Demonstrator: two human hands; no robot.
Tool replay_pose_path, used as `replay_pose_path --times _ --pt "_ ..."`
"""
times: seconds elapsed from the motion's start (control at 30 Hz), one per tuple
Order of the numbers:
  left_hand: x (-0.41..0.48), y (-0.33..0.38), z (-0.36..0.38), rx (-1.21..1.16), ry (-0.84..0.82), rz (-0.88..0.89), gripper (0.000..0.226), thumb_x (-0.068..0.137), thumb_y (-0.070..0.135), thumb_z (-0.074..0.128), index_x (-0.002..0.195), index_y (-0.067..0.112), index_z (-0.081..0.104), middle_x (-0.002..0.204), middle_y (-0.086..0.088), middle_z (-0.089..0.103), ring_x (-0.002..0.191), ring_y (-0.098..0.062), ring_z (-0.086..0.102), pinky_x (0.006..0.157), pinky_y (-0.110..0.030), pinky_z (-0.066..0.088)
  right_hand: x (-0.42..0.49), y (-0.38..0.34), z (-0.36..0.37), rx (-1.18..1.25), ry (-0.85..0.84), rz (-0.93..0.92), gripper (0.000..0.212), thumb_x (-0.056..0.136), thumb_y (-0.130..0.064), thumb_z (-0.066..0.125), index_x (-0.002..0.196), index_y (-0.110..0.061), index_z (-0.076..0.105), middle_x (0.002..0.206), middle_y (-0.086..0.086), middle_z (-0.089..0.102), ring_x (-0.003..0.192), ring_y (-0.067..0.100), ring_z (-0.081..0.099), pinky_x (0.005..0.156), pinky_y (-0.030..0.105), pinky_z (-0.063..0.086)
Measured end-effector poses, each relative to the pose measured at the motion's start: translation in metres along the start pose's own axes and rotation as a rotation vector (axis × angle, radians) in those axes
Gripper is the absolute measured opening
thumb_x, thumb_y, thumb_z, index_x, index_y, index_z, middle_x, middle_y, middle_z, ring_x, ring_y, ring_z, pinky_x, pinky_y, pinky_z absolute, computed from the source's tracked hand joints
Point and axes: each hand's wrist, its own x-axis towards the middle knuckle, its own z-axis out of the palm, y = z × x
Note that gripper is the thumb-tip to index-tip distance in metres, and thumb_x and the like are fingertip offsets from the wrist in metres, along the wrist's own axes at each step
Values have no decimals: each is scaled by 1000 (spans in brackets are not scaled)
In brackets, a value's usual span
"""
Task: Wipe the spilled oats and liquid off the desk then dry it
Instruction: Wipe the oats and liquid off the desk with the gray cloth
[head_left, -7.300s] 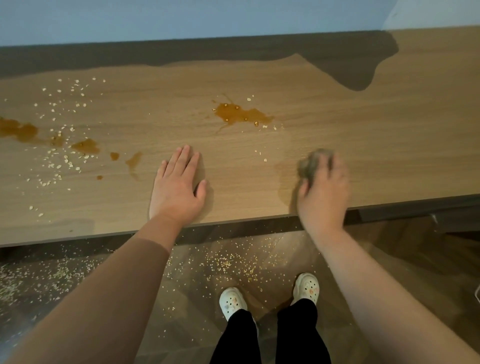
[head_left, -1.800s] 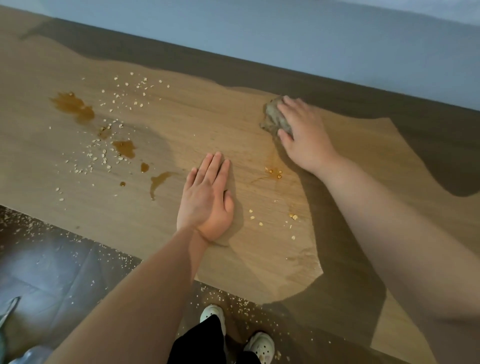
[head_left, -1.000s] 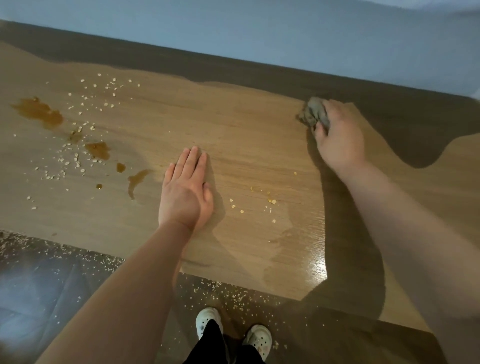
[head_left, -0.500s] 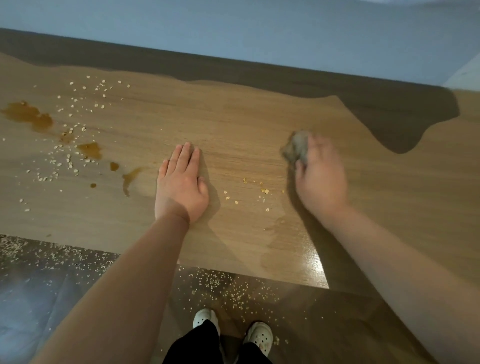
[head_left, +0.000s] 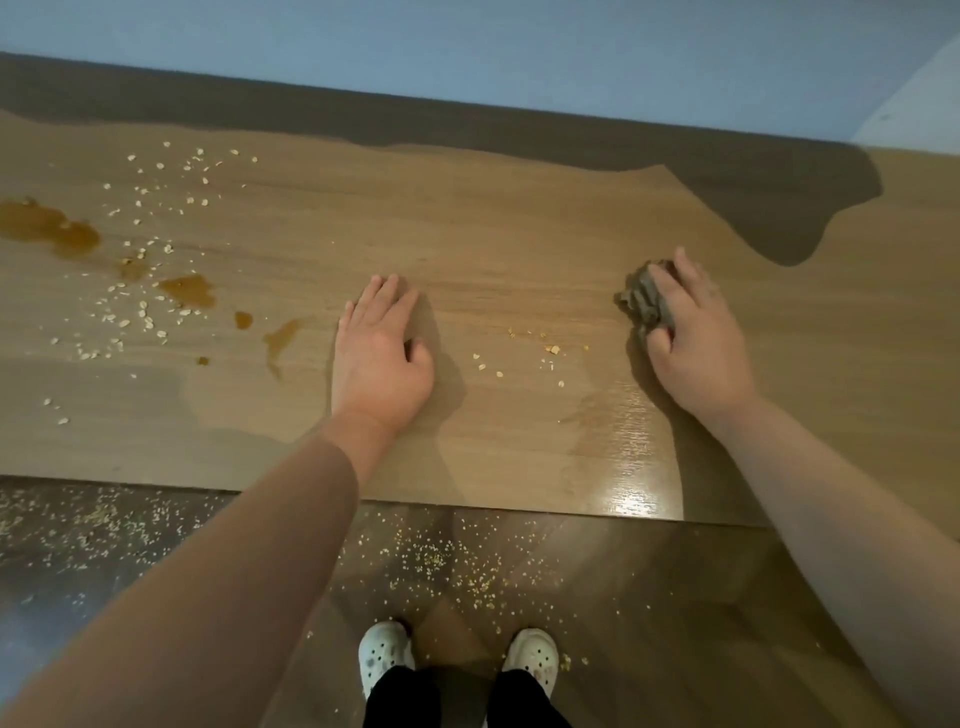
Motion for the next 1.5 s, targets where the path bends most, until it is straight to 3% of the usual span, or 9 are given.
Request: replay_pose_path --times 0.2,0.43,0.53,0.73,0.9,1.1,1.23,1.33,1.5 --pt "-48 -38 -25 201 -179 242 59 101 27 38 155 17 17 163 1 10 150 -12 1 119 -29 -7 -29 -38 14 15 95 271 54 92 -15 50 146 -13 43 160 13 24 147 34 19 121 44 18" --pt "-53 -34 -27 324 -224 211 61 100 32 21 156 14 4 164 0 -3 150 -14 -8 122 -33 -6 -33 -161 51 -28 -53 11 59 96 -22 44 153 -17 28 163 7 14 150 29 9 121 42 5" --pt "-54 -37 -29 329 -231 186 63 99 33 21 156 11 3 164 -3 -5 150 -16 -10 122 -34 -6 -29 -154 44 -64 -131 -148 58 96 -19 43 152 -18 28 163 7 14 150 27 11 119 39 4" --pt "-53 -37 -28 328 -238 180 63 100 32 24 156 10 5 164 -4 -2 151 -17 -7 122 -35 -5 -18 -88 16 22 19 339 58 95 -17 48 151 -12 31 161 11 20 149 29 13 122 47 11" --pt "-53 -37 -29 314 -240 174 63 100 31 26 156 10 6 164 -4 -1 151 -16 -6 122 -34 -6 -29 -106 24 -18 -187 -70 60 96 -16 46 153 -18 27 162 4 17 150 23 12 122 42 11" --pt "-54 -38 -27 325 -224 177 62 100 31 25 156 11 6 164 -3 -1 151 -16 -6 122 -34 -5 -67 -68 11 107 132 521 58 95 -17 53 150 -14 33 161 7 22 149 25 15 122 48 17" --pt "-53 -39 -26 332 -217 180 61 100 29 26 156 11 7 164 -3 -1 151 -16 -6 122 -34 -5 -114 -136 48 52 23 183 54 88 -19 42 141 -17 44 158 8 29 149 26 17 122 48 14" --pt "-53 -39 -26 316 -212 181 61 100 27 30 156 11 11 164 -3 2 151 -16 -4 122 -34 -4 -124 -123 37 -65 -172 -46 63 92 -25 38 153 -19 25 162 3 12 149 19 5 120 40 0" --pt "-53 -40 -25 303 -201 176 61 99 25 33 156 10 14 164 -4 5 151 -17 -2 122 -34 -4 -129 -66 13 61 172 574 59 93 -14 52 150 -12 35 159 11 25 148 28 20 120 50 20"
